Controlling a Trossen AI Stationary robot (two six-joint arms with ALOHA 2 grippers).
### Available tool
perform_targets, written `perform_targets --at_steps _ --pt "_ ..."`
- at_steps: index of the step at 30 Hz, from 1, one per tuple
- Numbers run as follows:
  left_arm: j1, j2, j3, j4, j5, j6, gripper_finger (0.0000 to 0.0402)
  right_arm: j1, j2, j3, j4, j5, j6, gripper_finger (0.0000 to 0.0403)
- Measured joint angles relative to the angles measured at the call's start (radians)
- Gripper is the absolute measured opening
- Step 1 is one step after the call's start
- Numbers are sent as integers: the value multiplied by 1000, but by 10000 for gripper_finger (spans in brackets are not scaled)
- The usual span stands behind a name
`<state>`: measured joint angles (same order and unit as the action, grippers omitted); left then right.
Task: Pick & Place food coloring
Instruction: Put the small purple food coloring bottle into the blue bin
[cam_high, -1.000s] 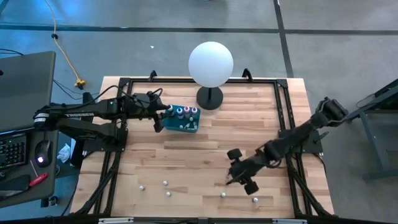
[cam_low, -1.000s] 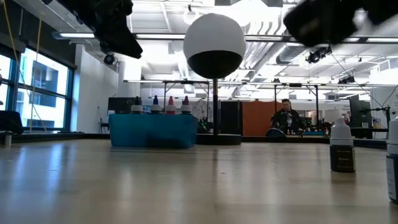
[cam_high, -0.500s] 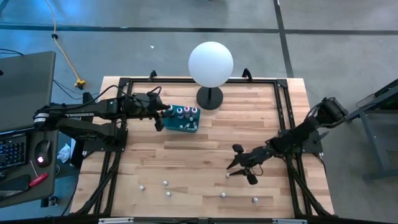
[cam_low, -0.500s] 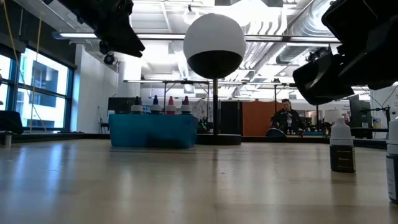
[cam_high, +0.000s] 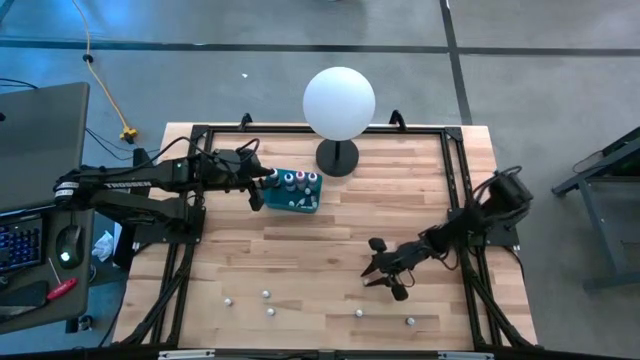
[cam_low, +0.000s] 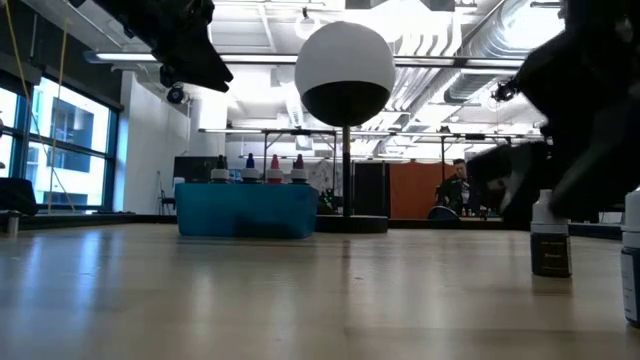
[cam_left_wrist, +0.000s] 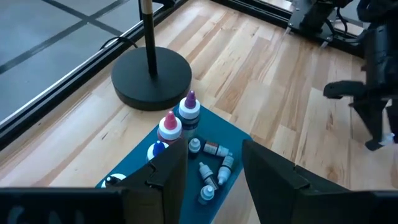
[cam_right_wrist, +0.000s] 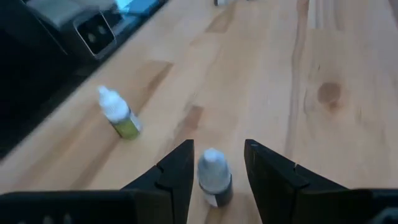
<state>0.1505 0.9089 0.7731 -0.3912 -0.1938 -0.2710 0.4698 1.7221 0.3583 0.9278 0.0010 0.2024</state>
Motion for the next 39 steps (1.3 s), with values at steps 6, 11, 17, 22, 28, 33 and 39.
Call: perform_targets --at_steps 6,11,17,22,28,33,39 --pt "0 0 0 0 -1 1 152 -9 153 44 96 38 -8 133" --pt "0 0 0 0 -1 3 152 -43 214 108 94 -23 4 99" --pt "0 0 1 0 -1 4 152 -123 196 176 95 16 -79 42" --pt "0 0 1 3 -4 33 152 -263 177 314 93 159 -242 42" --pt "0 0 1 6 1 42 152 -443 179 631 -83 232 -305 49" --pt "0 0 1 -9 3 42 152 -532 225 871 -470 233 -282 42" --pt "0 0 1 -46 0 46 152 -558 341 919 -526 242 -202 46"
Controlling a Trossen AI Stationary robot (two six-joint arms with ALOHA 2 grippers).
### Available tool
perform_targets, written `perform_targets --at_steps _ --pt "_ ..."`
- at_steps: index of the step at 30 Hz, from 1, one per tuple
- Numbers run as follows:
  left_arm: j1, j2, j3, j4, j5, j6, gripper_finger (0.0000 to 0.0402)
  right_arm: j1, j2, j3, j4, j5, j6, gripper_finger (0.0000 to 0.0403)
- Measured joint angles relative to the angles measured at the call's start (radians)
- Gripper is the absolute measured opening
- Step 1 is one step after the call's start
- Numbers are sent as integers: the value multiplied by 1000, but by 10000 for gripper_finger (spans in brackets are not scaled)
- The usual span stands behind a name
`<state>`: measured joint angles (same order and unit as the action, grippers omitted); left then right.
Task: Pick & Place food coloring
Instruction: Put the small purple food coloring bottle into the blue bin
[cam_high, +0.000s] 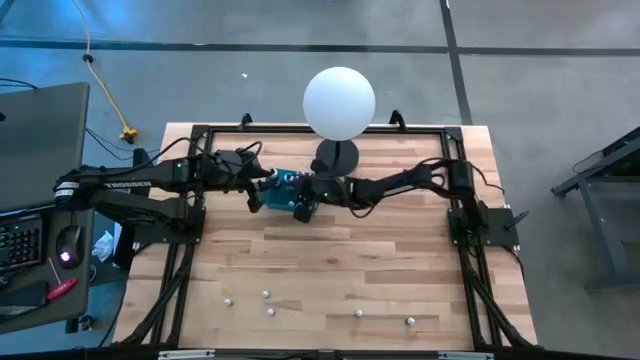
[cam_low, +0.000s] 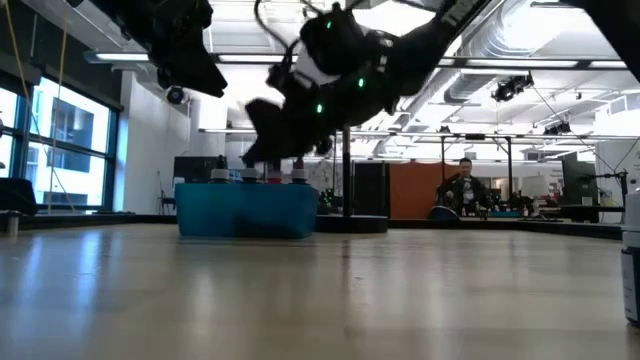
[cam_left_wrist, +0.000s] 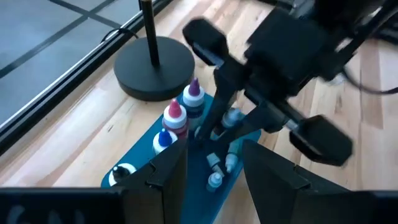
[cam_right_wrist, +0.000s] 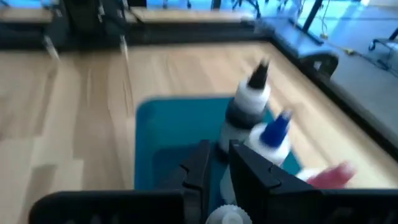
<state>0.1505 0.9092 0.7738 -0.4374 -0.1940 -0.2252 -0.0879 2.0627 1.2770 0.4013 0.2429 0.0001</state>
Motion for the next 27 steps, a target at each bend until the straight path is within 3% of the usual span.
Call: perform_targets --at_steps 5,10,18,22,27 --pt "0 0 0 -23 0 45 152 -4 38 -4 26 39 1 54" --pt "0 0 0 -24 0 45 152 -16 40 -3 21 -9 0 54" --pt "0 0 0 -51 32 50 152 -21 40 -3 9 -26 24 111" --pt "0 -5 0 -97 206 184 152 -17 40 -3 12 -32 21 135" --pt "-42 -7 -1 -167 590 269 152 9 8 -3 -6 -32 -67 141"
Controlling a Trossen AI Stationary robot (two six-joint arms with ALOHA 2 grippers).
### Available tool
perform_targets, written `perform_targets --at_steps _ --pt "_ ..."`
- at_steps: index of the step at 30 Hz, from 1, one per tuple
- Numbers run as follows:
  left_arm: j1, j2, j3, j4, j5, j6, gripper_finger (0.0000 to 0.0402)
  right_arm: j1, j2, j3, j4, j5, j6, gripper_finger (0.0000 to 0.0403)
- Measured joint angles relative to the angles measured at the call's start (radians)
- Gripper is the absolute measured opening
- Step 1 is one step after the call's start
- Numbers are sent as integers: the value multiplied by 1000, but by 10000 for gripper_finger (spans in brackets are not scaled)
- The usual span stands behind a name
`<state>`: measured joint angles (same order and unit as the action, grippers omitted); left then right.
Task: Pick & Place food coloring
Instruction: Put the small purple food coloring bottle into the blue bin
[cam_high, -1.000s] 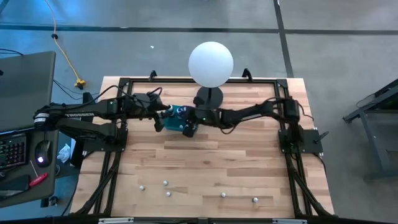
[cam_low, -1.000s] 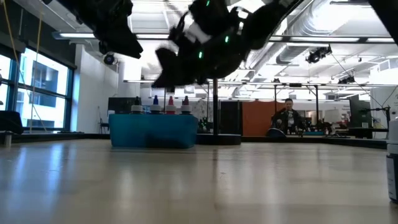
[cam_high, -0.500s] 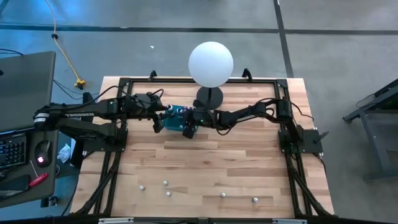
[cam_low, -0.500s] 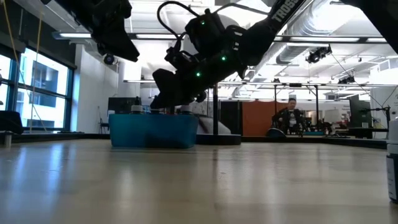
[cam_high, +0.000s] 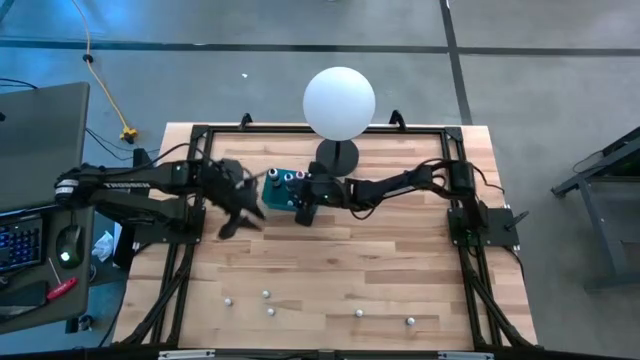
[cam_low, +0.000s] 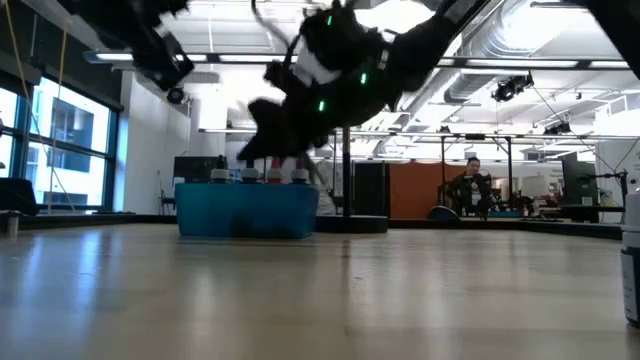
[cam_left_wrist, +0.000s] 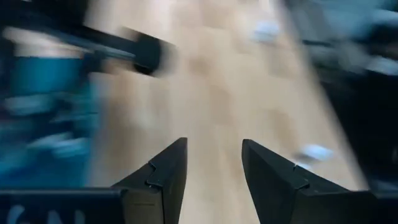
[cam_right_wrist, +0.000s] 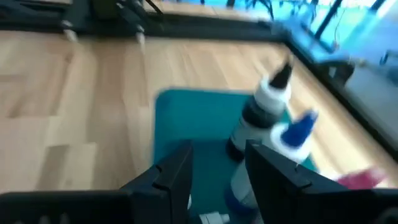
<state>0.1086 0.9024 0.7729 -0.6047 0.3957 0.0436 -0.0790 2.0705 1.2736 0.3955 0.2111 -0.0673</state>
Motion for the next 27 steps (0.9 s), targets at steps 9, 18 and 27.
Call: perform_targets --at_steps 9,18,27 --pt "-357 27 -100 205 -121 -58 152 43 -126 2 -90 22 -72 141" --pt "-594 205 -223 547 -308 -219 152 47 -135 1 -159 22 8 141" --pt "-697 428 -224 653 -324 -286 152 67 -135 1 -159 -9 63 141"
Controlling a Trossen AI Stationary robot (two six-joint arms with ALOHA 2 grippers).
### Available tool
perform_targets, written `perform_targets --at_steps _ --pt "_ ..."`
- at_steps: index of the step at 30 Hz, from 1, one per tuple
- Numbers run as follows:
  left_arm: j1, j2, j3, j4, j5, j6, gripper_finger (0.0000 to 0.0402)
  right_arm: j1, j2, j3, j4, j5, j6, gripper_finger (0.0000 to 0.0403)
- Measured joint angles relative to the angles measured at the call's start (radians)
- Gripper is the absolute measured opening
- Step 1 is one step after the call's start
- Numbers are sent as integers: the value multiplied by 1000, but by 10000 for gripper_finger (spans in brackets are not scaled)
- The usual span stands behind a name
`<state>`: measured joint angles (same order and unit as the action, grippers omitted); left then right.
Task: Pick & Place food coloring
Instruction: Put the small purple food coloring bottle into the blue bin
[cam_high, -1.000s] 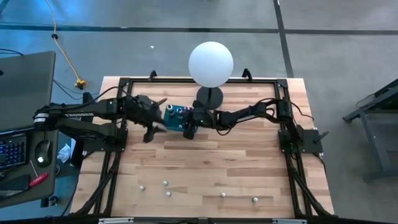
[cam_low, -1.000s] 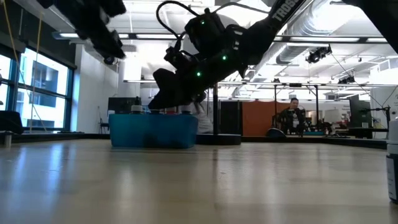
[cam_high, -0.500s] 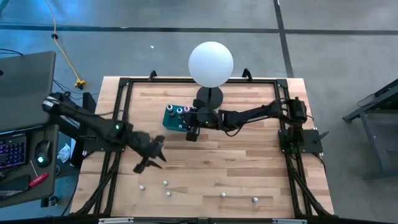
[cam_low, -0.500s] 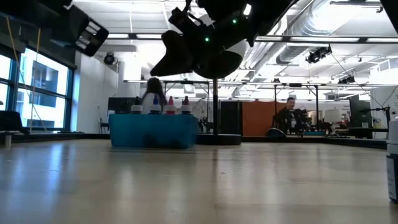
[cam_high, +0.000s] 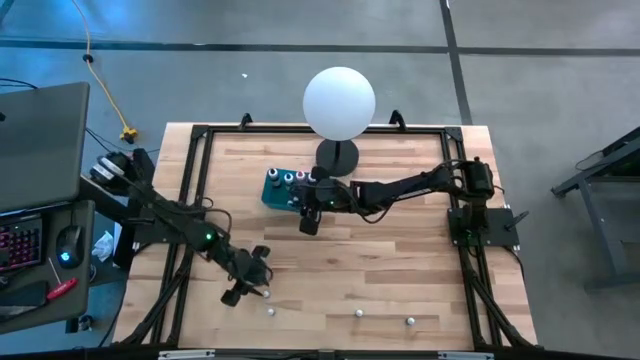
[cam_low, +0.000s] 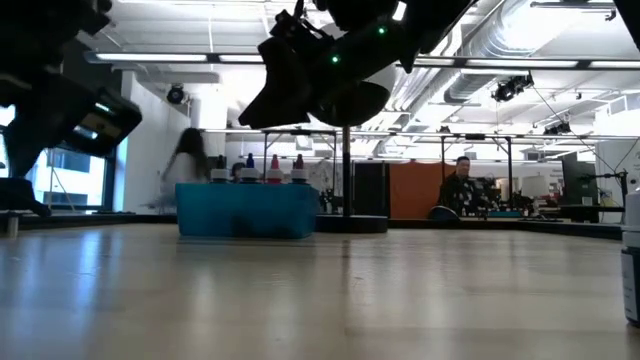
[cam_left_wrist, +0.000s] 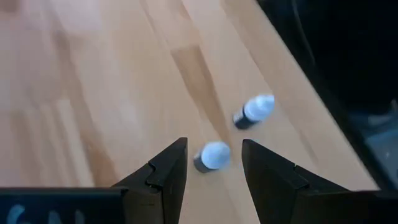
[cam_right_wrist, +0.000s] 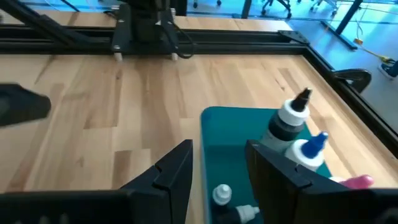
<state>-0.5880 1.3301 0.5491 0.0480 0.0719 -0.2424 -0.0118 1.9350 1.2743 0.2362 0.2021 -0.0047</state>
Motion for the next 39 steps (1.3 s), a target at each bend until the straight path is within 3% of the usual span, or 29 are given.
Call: perform_targets --at_steps 18,27,36,39 --pt "-28 163 0 80 -14 5 152 48 0 0 0 14 5 142" --pt "-28 180 0 143 -14 51 149 50 0 0 0 16 5 142" --pt "-28 180 0 141 0 55 50 50 0 0 0 16 1 142" --pt "-28 179 2 140 -25 55 44 50 0 0 0 16 0 142"
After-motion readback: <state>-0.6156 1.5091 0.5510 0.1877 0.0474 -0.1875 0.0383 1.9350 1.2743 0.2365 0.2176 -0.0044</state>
